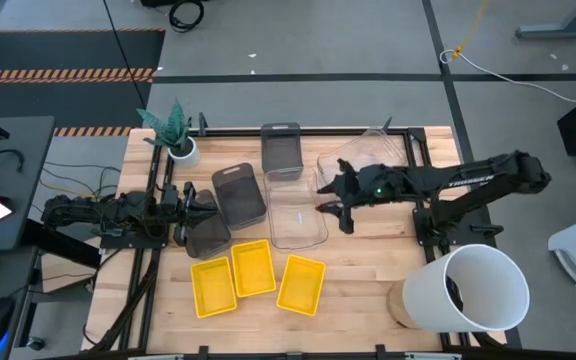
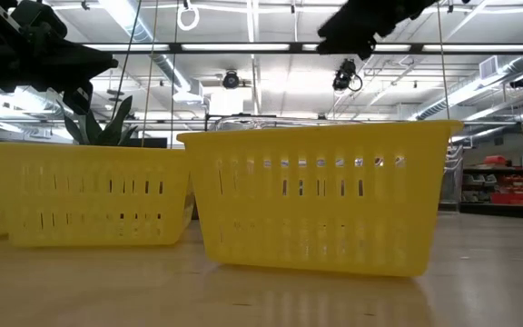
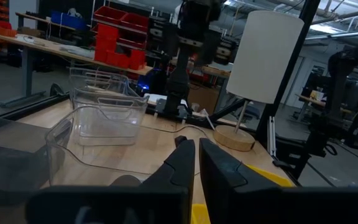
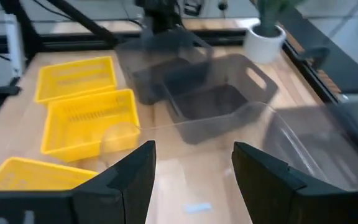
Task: Stack baskets by color
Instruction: Stack the left transparent bin on top of the right transparent bins
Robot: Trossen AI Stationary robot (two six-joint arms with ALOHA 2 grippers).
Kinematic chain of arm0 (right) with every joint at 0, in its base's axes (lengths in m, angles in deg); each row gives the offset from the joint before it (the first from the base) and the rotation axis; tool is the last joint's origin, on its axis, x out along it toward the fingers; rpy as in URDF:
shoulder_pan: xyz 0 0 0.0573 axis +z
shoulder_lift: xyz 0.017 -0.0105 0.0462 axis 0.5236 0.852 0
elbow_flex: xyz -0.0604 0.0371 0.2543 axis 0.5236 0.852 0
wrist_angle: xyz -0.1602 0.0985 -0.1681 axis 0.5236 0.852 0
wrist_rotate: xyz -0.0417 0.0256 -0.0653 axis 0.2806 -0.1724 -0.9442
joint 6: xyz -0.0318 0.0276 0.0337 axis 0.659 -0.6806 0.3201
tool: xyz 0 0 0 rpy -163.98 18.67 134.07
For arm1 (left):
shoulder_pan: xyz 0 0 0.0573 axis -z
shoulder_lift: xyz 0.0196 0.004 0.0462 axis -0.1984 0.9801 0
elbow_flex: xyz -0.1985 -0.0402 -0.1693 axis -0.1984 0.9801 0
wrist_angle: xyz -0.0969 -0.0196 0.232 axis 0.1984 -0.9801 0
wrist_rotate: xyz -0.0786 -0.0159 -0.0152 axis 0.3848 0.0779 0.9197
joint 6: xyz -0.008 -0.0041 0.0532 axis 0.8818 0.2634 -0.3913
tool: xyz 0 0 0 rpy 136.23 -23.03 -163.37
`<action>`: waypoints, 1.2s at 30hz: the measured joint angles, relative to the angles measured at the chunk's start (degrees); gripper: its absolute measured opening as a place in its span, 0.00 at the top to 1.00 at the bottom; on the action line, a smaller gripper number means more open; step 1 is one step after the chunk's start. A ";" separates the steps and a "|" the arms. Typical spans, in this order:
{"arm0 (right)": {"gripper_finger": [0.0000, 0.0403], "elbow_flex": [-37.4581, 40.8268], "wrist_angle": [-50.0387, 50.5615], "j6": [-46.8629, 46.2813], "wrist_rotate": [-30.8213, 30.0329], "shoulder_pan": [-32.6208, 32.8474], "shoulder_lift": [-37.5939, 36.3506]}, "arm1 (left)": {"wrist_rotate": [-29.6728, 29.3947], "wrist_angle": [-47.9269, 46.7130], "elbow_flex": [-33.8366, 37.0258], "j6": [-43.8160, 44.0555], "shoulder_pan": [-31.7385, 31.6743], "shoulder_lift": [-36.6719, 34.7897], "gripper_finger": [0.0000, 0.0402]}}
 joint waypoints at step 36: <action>0.47 -29.24 21.66 1.11 1.89 9.97 38.41 | 0.02 -0.13 -0.01 0.01 -0.01 0.00 0.92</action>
